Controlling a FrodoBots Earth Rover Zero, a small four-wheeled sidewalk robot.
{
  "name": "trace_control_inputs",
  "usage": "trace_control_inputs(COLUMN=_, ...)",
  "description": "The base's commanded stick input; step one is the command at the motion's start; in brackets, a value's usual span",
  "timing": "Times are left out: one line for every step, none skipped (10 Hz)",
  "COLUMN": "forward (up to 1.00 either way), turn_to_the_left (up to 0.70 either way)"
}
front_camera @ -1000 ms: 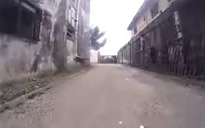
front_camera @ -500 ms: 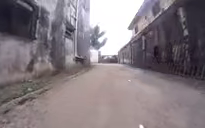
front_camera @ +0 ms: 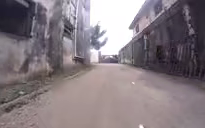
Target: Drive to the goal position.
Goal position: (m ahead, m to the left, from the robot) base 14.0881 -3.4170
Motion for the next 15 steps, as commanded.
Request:
trace_control_inputs(forward=0.50, turn_to_the_left=0.00)
trace_control_inputs(forward=0.50, turn_to_the_left=0.00)
trace_control_inputs(forward=0.50, turn_to_the_left=0.00)
trace_control_inputs(forward=0.50, turn_to_the_left=0.00)
trace_control_inputs(forward=0.50, turn_to_the_left=0.00)
trace_control_inputs(forward=0.50, turn_to_the_left=0.00)
trace_control_inputs(forward=0.50, turn_to_the_left=0.00)
trace_control_inputs(forward=0.50, turn_to_the_left=0.00)
trace_control_inputs(forward=0.50, turn_to_the_left=0.00)
trace_control_inputs(forward=0.50, turn_to_the_left=0.00)
trace_control_inputs(forward=0.50, turn_to_the_left=0.00)
trace_control_inputs(forward=0.50, turn_to_the_left=0.00)
trace_control_inputs(forward=0.50, turn_to_the_left=0.00)
trace_control_inputs(forward=0.50, turn_to_the_left=0.00)
trace_control_inputs(forward=0.50, turn_to_the_left=0.00)
